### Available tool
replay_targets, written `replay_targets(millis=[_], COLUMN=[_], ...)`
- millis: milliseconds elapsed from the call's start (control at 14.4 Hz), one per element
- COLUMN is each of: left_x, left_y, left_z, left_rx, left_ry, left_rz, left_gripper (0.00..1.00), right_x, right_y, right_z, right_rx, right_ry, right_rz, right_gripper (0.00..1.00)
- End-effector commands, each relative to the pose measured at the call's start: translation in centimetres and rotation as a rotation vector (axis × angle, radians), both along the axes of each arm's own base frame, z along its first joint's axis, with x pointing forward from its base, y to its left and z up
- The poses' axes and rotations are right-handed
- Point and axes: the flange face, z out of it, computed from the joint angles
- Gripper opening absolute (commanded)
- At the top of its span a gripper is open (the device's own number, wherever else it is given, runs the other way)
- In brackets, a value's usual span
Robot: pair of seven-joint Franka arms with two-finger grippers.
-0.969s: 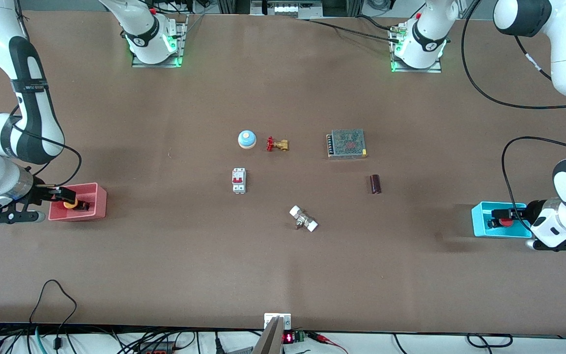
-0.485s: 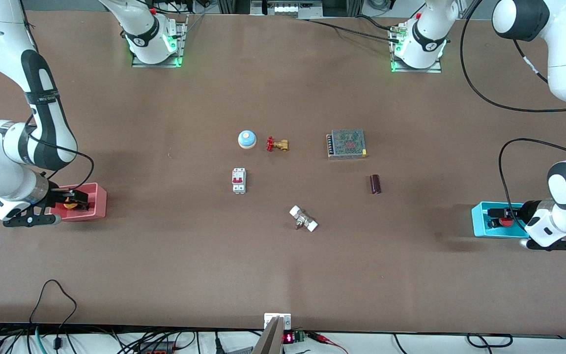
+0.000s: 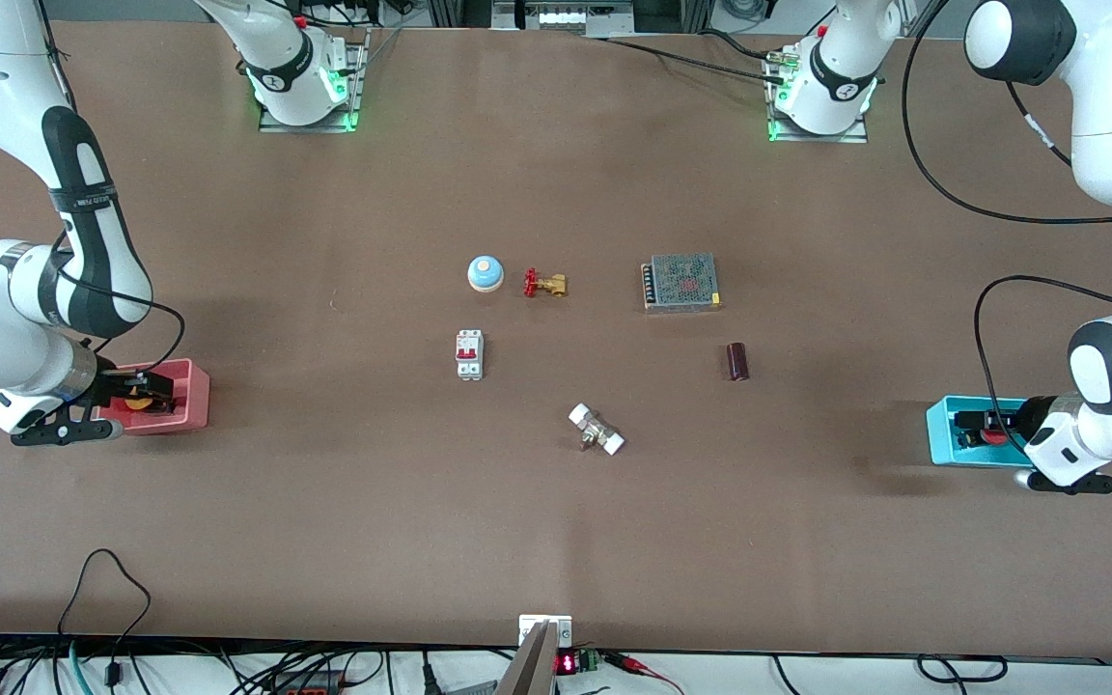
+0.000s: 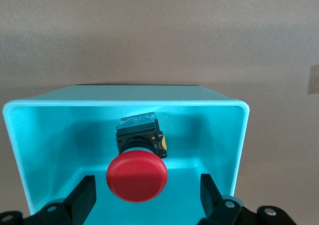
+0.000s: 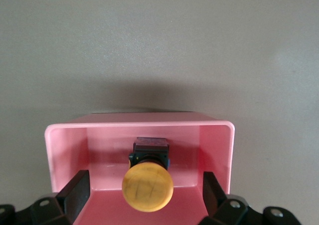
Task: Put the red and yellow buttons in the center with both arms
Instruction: 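Grasp the yellow button with the right gripper while the left gripper grasps the red button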
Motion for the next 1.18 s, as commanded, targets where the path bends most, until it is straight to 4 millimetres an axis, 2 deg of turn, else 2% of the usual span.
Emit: replay_targets(millis=[0,415,623,762,900,1108], left_x=[0.7,0.8,1.1,1.1,1.1,1.2], left_y=[0.1,0.2,0.3,0.3,0.3,0.2], left_z=[-0.2,-0.3,0.0,0.0,0.0,0.1], left_rx=[0.003,-0.001,0.004,0.004,0.004,0.005], left_ry=[-0.012,-0.016,-0.027,-0.028,-0.027,-0.030], left_rz=[-0.038,-0.057,-0.053,-0.053,-0.052,-0.052], left_gripper=[0.93,0.82,0.74,0.61,0.51,0.40], right_x=[-0.2,-0.1,-0.2,-0.2,-0.4,-0.5], right_y=[0.0,0.0,-0.1,-0.1,-0.1,0.2], right_z=[-1.0,-1.6,-2.0,-2.0,-2.3,-2.4], right_rx=[-0.018,-0.016,-0.013,-0.013,-0.012,-0.008], right_ry=[0.004,-0.005,0.001,0.002,0.008,0.011], right_rz=[0.044,0.051,0.049,0.050,0.050,0.053], right_gripper=[1.00,1.00,0.91,0.86,0.74,0.47])
